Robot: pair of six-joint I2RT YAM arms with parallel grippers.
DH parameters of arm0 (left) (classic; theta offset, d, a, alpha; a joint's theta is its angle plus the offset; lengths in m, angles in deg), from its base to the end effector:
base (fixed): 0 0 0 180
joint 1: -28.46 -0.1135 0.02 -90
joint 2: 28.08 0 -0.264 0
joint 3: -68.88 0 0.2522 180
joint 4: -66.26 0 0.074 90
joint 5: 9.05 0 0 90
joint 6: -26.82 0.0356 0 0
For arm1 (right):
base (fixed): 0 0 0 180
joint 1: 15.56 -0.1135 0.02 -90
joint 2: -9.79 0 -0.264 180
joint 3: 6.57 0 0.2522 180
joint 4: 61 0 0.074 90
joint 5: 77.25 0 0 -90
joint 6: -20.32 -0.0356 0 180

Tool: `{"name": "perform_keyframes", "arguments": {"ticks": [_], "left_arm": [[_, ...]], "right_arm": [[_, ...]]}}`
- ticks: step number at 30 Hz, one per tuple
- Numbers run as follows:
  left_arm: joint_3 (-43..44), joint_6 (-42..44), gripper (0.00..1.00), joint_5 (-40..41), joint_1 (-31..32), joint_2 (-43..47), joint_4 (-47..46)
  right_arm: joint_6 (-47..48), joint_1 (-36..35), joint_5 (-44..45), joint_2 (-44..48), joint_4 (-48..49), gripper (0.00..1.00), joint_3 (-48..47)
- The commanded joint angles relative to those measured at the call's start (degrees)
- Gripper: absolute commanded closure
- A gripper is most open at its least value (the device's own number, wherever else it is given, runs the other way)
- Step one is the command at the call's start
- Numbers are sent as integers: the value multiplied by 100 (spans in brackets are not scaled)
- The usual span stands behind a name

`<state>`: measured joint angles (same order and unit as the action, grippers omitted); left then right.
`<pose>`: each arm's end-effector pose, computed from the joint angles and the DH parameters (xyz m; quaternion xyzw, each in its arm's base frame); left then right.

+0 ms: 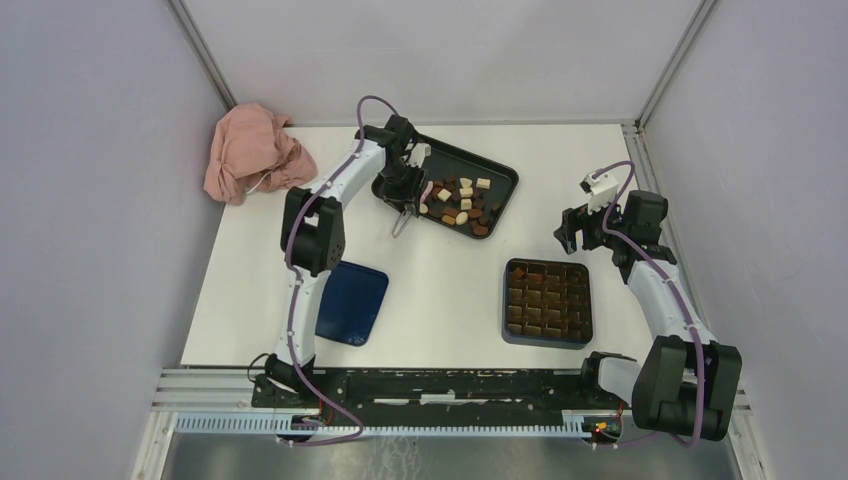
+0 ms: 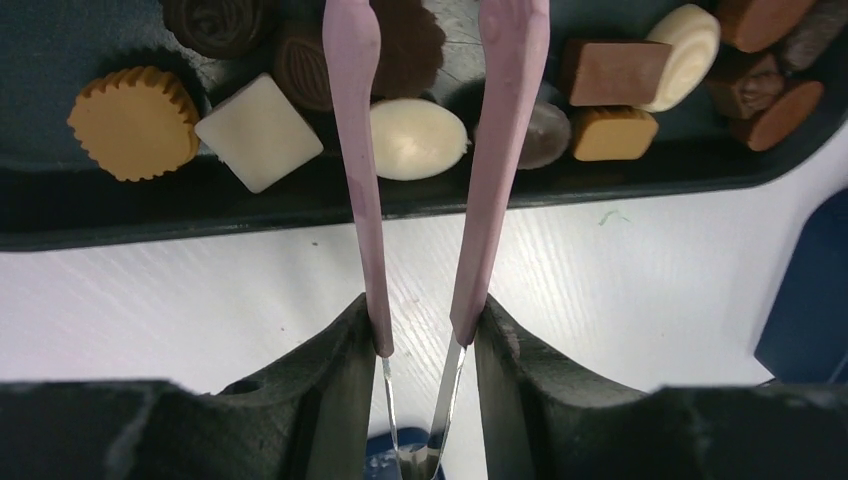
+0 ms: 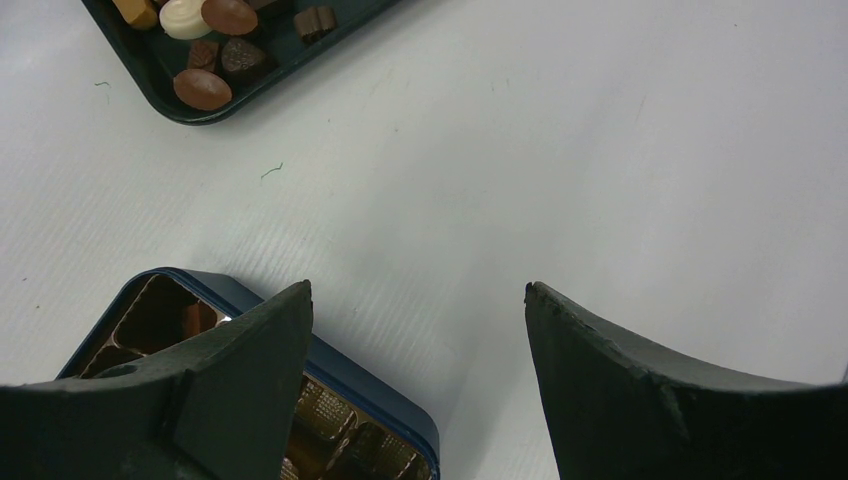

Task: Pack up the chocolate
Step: Adjust the clamp.

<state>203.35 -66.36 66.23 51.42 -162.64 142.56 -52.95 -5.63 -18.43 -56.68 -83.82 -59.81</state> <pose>0.4412 -0.1967 0.1958 0.1841 0.9675 -0.1505 0.0857 0.2441 -0.0240 0.2364 -0.1726 0.8497 0.1323 0.4804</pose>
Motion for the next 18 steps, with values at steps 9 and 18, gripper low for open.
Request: {"name": "perform_keyframes", "arguments": {"ticks": [9, 18], "left_arm": [[-1144, 238, 58, -1497, -8, 1500, -1088], [-4079, -224, 59, -2076, 759, 3703, -4084]], "right_arm": [[407, 22, -1143, 205, -40, 17, -134], [-696, 10, -3586, 398, 1413, 17, 388]]}}
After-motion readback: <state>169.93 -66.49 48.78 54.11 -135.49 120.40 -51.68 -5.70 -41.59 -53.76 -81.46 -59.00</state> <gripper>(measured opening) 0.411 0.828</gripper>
